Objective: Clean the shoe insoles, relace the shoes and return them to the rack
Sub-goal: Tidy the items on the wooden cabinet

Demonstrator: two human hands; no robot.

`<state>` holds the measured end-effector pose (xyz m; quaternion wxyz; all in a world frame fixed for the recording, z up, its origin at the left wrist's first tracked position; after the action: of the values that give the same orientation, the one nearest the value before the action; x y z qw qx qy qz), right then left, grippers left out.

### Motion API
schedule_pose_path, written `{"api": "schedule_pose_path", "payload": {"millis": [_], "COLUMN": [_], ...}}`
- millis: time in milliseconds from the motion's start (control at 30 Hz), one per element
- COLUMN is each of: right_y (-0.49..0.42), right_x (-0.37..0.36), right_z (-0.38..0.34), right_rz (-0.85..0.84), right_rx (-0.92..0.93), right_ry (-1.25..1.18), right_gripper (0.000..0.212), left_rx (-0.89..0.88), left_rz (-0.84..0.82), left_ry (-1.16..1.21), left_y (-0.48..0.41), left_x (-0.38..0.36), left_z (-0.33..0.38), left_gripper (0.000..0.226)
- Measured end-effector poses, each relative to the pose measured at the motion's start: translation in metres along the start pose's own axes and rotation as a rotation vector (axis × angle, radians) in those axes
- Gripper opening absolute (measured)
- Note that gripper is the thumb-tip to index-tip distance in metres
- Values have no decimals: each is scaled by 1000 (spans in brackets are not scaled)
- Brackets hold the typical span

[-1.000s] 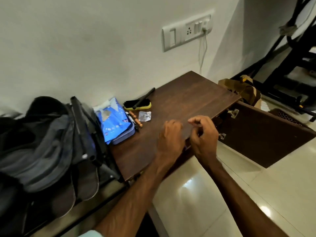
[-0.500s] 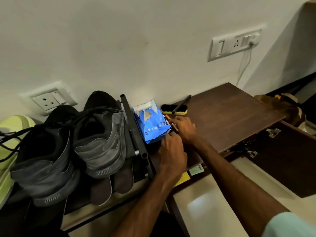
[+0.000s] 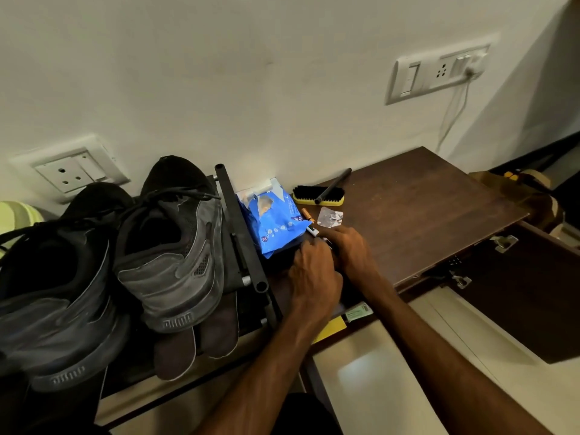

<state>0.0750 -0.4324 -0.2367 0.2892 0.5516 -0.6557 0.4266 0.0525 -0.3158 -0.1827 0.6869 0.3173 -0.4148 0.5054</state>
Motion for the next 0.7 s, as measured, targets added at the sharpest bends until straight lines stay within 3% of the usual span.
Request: {"api": "schedule_pose_path", "payload": {"millis": [200,300,433,500,700], "right_y": [42,50,60,65,74], "right_x": [28,37,31,29,34], "right_z": [21,30,43,44,45], "right_rz": [7,62,57,104,162], "right_rx": [-95,-164,-152,-124,-275], "right_ry": [217,269,359,373,269], "right_gripper": [31,31,65,69,52], "left_rx": [-83,-32,113,175,164], "left_rz": [131,182,101,35,76], "left_ry": [-49,-220,-347,-370,-403], "left_y": [-29,-58,-89,-99,-109], "left_x": [-15,-31,-52,-59,-68], "left_z": [23,37,46,42,27], "left_gripper": [35,34,51,53,45]}}
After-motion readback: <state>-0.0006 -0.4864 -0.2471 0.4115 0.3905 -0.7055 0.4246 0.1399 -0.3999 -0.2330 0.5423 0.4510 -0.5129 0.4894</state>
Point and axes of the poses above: each hand's wrist, its own y-axis away from the middle knuckle, its own x-axis out of the back of the hand, z = x × y, the point moved 3 cm from there along -y, towards the middle knuckle, and after that the axes turned 4 degrees about x, right-handed, at the moved point
